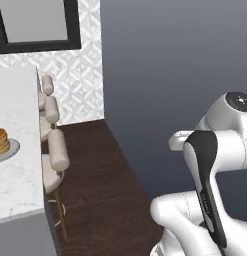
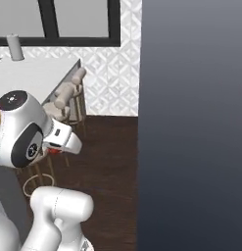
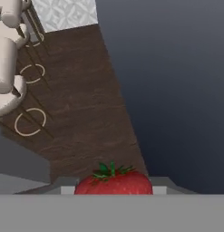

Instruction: Take the strawberry from the fridge and place it on top of the pancake, located on the dining counter.

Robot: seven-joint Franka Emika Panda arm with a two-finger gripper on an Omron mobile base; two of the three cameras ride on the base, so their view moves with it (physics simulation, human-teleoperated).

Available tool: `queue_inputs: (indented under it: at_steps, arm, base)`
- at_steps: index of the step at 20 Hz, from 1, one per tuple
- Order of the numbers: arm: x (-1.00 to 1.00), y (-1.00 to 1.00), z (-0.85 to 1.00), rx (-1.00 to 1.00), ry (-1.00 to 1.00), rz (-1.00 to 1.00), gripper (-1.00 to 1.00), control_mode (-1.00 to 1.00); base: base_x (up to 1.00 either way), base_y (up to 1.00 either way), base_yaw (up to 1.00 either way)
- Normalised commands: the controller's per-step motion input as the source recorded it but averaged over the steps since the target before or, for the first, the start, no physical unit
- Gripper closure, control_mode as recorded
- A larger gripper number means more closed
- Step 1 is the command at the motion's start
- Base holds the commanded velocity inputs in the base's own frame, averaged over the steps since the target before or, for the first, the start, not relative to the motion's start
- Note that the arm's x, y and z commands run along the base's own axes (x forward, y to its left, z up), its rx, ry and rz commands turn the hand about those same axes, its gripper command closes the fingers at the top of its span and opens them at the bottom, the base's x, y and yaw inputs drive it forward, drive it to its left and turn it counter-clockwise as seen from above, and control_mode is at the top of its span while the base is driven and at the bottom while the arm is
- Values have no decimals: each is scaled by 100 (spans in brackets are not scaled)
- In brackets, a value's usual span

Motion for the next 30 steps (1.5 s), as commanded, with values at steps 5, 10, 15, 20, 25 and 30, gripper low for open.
queue_inputs:
  at_steps: [5, 10, 15, 20, 25, 30]
  arm:
    - [0, 0, 0, 0, 0, 0, 100, 100]
    - [0, 0, 0, 0, 0, 0, 100, 100]
    - [0, 0, 0, 0, 0, 0, 100, 100]
    - [0, 0, 0, 0, 0, 0, 100, 100]
    - [0, 0, 0, 0, 0, 0, 100, 100]
    - [0, 0, 0, 0, 0, 0, 100, 100]
  base:
    - [88, -25, 63]
    - [63, -84, 59]
    - [35, -97, 66]
    - [33, -58, 83]
    - [46, -44, 87]
    - [24, -67, 77]
